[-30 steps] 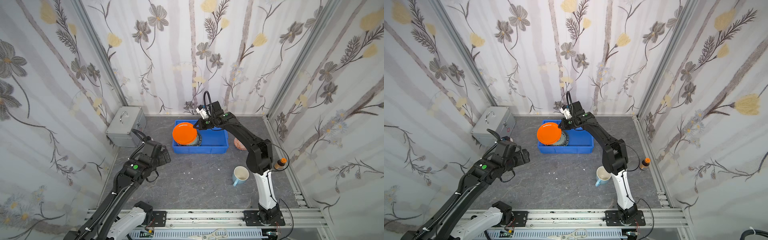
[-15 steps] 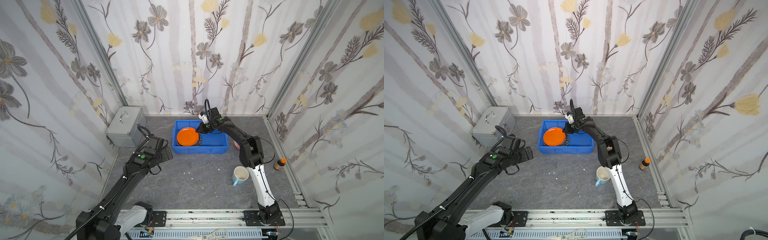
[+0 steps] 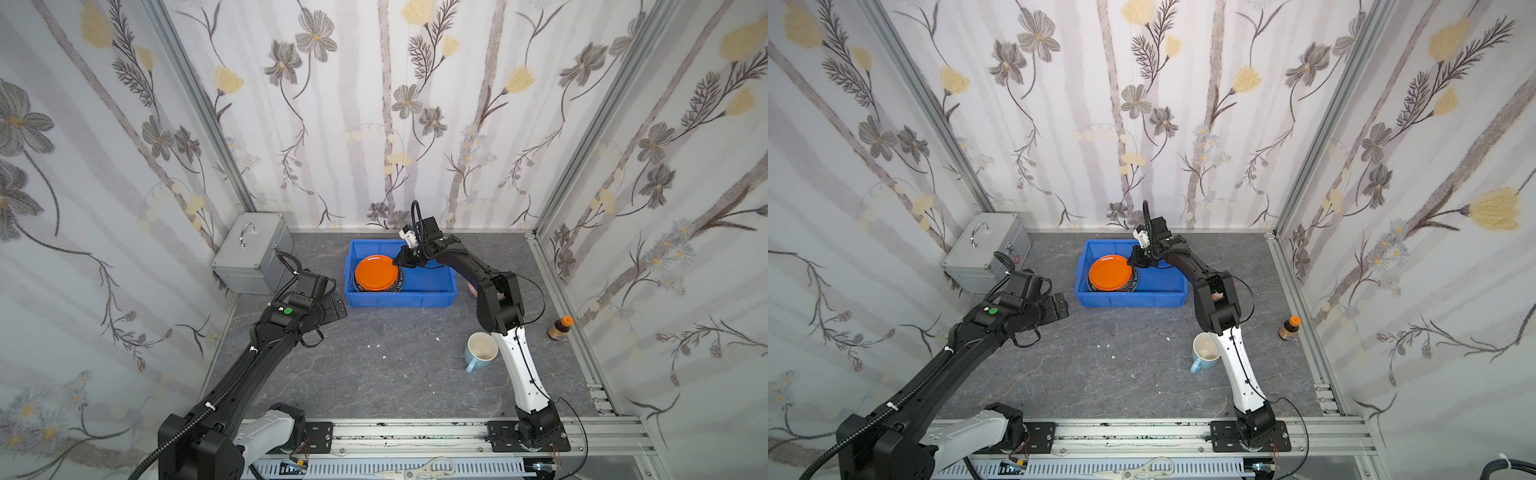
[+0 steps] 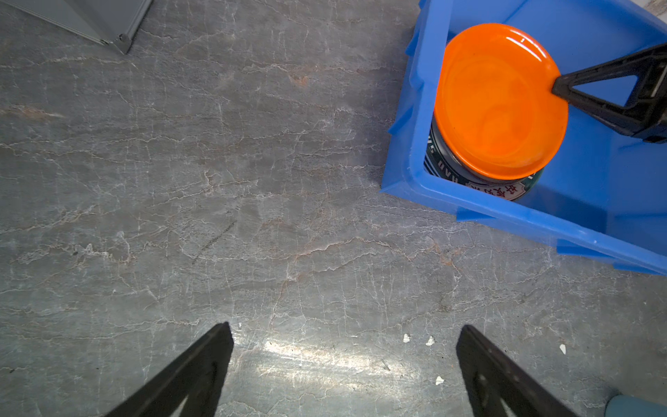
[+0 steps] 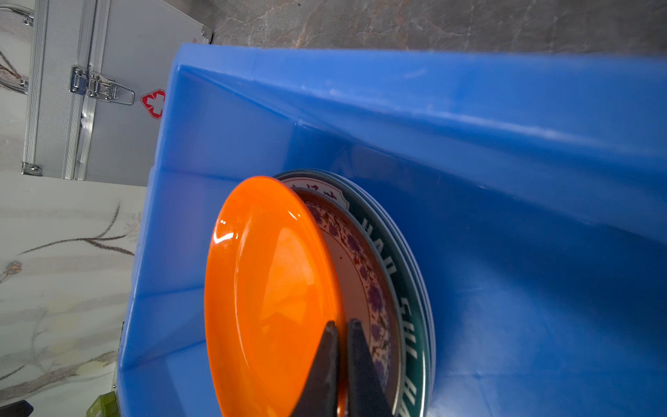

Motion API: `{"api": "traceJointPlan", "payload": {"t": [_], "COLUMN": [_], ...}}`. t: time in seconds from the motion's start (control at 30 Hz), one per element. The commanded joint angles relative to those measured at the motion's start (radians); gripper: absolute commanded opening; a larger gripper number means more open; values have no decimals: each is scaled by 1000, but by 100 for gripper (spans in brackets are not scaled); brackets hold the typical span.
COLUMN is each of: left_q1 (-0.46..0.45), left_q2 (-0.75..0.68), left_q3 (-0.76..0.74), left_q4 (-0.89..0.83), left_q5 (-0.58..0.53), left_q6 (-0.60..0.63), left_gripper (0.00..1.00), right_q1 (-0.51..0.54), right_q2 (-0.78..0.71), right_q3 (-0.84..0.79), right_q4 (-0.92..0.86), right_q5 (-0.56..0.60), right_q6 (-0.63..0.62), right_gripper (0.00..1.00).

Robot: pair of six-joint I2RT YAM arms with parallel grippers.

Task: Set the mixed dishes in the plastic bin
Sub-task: 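Lower the orange plate onto the stacked plates in the bin and open right gripper, then move right gripper down to the red-patterned bowl beside the bin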

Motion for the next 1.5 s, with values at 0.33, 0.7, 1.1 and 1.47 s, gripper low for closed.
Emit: {"api": "traceJointPlan", "payload": {"t": [0.33,0.7,1.1,1.47], "left_q1": [3,4,-5,-163], "left_q2": [-17,-28,-34,1], "left_q3": [-17,-3,-15,-7], "left_q4": [27,16,50,123], "left_q5": [16,22,117,150], "left_q6": [-5,-10,-20,-31], "left_gripper": [100,100,100,100], "right_q1": [-8,-18,-41,-97], "right_q2": [-12,-67,-409,-958], "right_q3": [10,7,-255,-871], "right_q4": [15,-20,-79,-9], "right_q5": [-6,51,251,480], "right_q6": [-32,-69,-144,-86], "right_gripper": [32,43,43,45]}}
